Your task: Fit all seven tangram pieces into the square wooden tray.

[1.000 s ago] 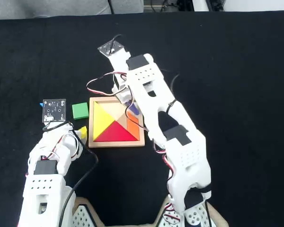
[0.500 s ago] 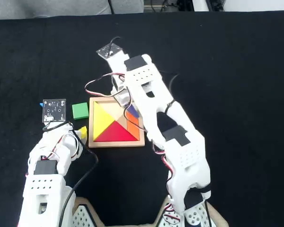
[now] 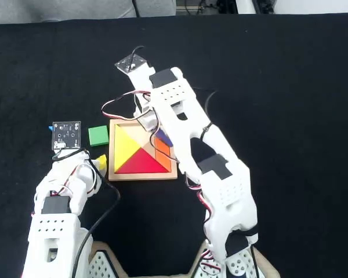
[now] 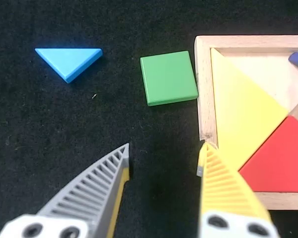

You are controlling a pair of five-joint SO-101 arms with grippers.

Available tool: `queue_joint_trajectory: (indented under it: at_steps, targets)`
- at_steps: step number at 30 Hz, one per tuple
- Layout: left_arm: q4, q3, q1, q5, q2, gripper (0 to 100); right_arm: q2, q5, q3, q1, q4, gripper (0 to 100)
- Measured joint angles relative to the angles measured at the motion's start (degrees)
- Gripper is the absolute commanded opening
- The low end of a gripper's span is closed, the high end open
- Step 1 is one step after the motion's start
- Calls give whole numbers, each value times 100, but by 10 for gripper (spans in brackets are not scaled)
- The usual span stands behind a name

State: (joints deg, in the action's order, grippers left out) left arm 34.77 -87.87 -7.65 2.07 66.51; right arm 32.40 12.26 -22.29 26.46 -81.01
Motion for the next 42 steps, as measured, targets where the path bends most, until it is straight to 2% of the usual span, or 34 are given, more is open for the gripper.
queue_joint_trajectory:
  at_steps: [15, 17, 19, 26, 31, 35, 42]
  targets:
    - [0, 0, 0, 0, 0, 223, -35, 53, -18, 0, -158, 123]
    - [0, 0, 0, 0, 0, 223, -193, 105, -53, 0, -316, 85]
    - [0, 0, 0, 0, 0, 223, -440, 176, -53, 0, -431, 5]
    - [0, 0, 0, 0, 0, 223, -677, 695, 457, 0, -448, 11]
    - [0, 0, 0, 0, 0, 223, -677, 765, 598, -352, -448, 11]
    - [0, 0, 0, 0, 0, 223, -677, 765, 703, -369, -440, 11]
    - [0, 0, 0, 0, 0, 223, -677, 1011, 1319, -730, 220, 11]
